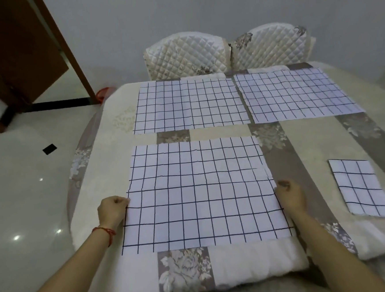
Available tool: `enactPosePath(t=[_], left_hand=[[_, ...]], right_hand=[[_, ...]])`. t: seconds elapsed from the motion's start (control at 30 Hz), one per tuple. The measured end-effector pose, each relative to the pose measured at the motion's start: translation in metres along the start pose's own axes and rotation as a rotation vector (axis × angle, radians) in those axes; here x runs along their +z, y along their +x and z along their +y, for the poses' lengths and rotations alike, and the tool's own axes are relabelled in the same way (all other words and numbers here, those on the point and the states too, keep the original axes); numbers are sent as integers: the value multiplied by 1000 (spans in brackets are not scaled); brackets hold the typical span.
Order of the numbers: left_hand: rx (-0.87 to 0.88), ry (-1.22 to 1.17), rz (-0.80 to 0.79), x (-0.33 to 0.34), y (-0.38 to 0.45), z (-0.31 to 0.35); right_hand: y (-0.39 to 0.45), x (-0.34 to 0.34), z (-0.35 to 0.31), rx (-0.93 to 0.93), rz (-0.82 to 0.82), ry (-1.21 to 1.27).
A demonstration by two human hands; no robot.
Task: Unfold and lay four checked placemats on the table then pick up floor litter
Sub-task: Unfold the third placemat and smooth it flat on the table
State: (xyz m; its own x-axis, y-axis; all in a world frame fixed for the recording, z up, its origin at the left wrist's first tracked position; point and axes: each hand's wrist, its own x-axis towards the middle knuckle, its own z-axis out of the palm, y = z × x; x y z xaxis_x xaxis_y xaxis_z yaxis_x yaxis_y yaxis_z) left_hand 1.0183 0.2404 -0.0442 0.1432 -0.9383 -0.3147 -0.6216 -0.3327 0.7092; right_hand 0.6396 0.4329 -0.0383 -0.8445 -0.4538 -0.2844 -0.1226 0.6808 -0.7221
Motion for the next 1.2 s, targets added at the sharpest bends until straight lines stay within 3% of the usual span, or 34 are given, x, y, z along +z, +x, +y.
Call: enactPosePath(t=[0.33,0.47,0.53,0.6,0.73,0.87,1.2], left_hand=[[99,118,39,-5,-7,-16],[130,267,149,1,-15,-12],[257,359,232,12,-20,-6],[474,420,202,36,-31,6],[799,497,-77,106,-59,39],[729,622,-252,148,-64,40],[725,733,-70,145,-46,17]], right_hand=[[-6,12,14,-118,18,-172],[-9,12,8,-163,168,-370],[-14,21,-3,-256,191,-372],[-25,41,-20,-405,98,-307],[-49,108,-45,-756,-178,-478],[-49,143,-37,-809,-253,-660],[-44,143,-35,-710,-271,-631]])
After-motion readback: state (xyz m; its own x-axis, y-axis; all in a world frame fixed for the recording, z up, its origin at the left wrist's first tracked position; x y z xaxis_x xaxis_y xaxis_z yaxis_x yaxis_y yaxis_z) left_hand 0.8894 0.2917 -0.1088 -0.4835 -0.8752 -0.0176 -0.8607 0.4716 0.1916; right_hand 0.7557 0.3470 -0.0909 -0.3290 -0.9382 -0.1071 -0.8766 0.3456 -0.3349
